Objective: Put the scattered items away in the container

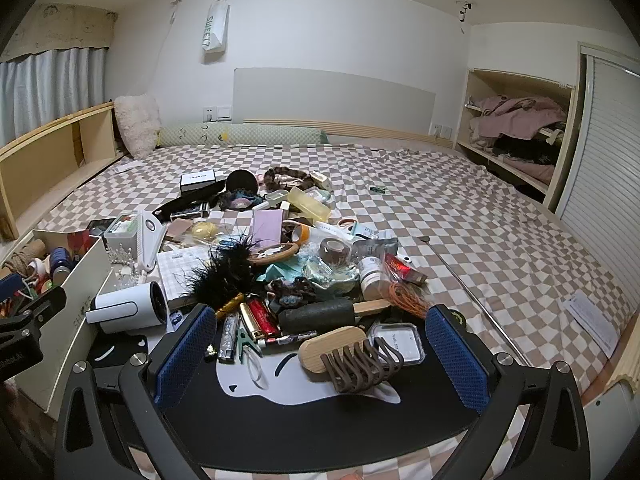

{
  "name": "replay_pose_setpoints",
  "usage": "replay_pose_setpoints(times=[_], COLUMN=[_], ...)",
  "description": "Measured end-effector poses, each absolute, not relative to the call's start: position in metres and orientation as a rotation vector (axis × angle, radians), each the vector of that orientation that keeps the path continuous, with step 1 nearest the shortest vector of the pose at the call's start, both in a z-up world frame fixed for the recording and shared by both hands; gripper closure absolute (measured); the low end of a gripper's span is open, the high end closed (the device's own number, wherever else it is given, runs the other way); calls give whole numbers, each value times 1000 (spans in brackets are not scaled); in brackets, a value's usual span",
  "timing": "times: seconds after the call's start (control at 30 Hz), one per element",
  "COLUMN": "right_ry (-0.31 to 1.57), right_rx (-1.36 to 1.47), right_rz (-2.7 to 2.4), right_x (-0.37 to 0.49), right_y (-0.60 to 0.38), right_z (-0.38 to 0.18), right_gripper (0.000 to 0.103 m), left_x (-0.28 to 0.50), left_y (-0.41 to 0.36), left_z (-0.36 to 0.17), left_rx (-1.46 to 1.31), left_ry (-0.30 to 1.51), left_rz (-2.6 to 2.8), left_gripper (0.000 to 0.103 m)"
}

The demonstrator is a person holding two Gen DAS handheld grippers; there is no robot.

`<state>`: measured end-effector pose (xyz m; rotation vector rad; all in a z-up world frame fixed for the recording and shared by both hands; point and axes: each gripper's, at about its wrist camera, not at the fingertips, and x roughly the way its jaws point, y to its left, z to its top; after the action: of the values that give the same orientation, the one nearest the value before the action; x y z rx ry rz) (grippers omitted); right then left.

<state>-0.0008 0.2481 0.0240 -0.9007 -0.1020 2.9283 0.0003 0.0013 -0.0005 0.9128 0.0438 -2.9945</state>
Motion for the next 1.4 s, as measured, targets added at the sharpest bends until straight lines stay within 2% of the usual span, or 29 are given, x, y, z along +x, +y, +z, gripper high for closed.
replay_pose_setpoints(times=[1.4], right_ry=[-106], right_rx=[-934], right_rz=[2930], right_x=[2], right_y=[246], right_z=[24], right_gripper=[0], left_x=[0], left_y=[0], left_z=[-1], left_rx=[923], left_ry=[26], left_rz=[-3002], left_gripper=[0])
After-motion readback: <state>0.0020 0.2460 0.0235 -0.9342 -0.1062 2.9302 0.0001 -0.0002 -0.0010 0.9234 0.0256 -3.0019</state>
